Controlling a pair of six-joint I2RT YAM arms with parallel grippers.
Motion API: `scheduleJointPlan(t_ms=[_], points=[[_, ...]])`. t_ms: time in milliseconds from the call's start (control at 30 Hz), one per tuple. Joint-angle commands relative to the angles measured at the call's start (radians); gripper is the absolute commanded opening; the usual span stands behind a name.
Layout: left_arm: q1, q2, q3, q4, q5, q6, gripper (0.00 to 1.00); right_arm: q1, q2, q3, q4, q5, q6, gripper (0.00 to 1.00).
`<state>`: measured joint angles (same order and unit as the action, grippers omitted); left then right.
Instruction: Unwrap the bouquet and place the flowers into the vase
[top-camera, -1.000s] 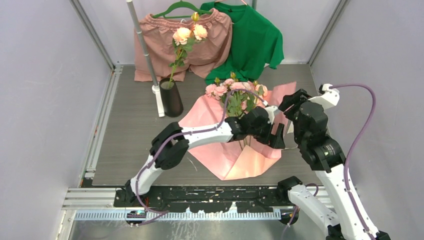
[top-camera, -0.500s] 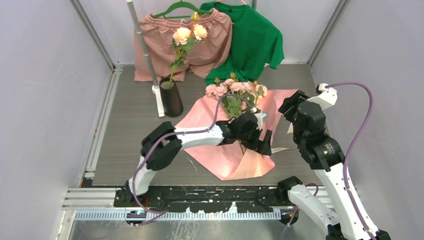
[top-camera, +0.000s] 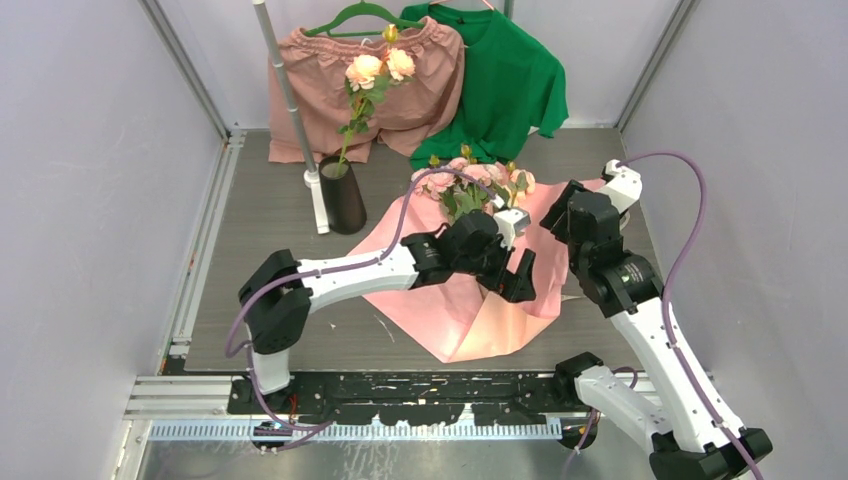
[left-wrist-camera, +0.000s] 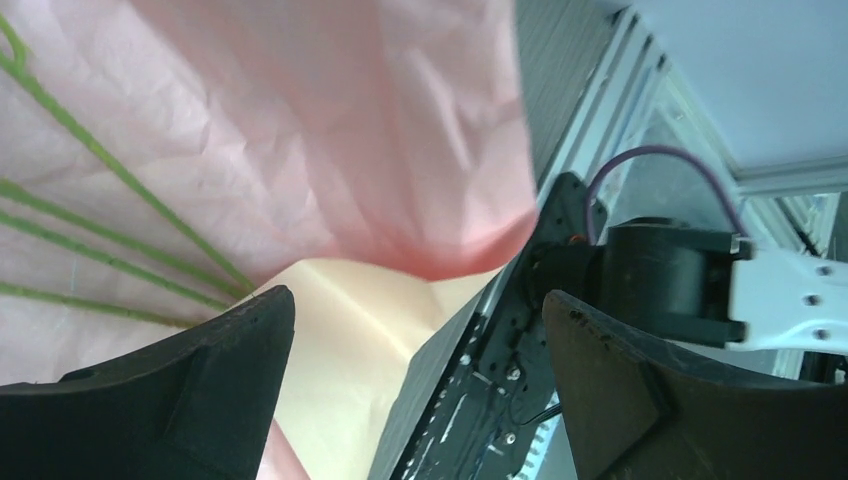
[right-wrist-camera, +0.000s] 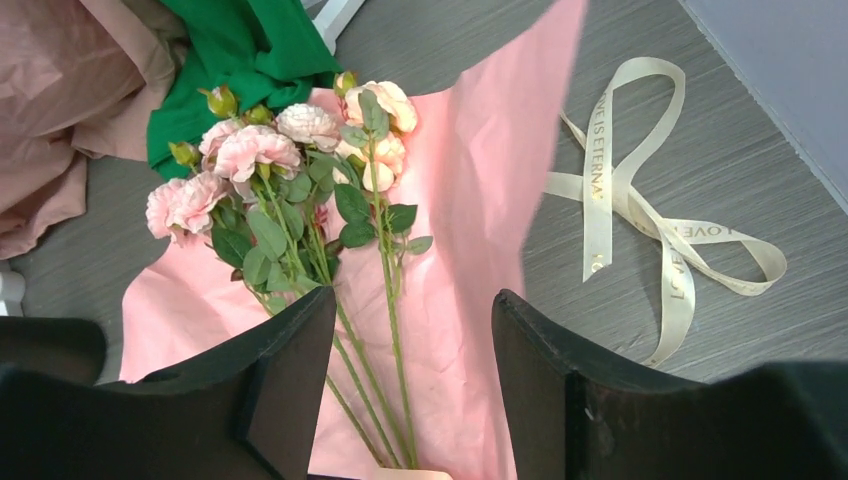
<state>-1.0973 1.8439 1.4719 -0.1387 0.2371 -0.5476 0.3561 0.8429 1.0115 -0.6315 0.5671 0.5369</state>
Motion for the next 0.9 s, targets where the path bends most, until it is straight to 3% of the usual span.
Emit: scheduleJointPlan(t_ms=[0,133,300,500,600,767,867], points=[[0.006,0.0,-0.054,-0.005,-0.026,0.014,0.94,-0.004,0.001,0.024,0.016,-0.026,-0.006,0.64],[0.042,-0.1,-0.261,0.069,-0.066,-0.033,0.94,-0.005,0.073,-0.017,-0.005,-0.062,0.05,0.63],[0.073,-0.312,-0.494,0.078,-0.172,-0.048,0.94,-0.026,0.167,-0.19,0.07,-0.228,0.201,0.61],[0.156,-0.47,-0.673,0.071,-0.211,-0.074,0.95,-0.035,0.222,-0.325,0.145,-0.145,0.267,0.6],[0.231,-0.464,-0.709,0.101,-0.171,-0.086,0.95,-0.048,0.314,-0.326,0.168,-0.171,0.269,0.6],[0.344,-0.337,-0.682,0.183,-0.046,-0.139,0.95,-0.055,0.476,-0.356,0.275,-0.219,0.325,0.49],[0.369,-0.237,-0.62,0.187,-0.011,-0.144,0.94,-0.055,0.557,-0.366,0.329,-0.231,0.345,0.36]])
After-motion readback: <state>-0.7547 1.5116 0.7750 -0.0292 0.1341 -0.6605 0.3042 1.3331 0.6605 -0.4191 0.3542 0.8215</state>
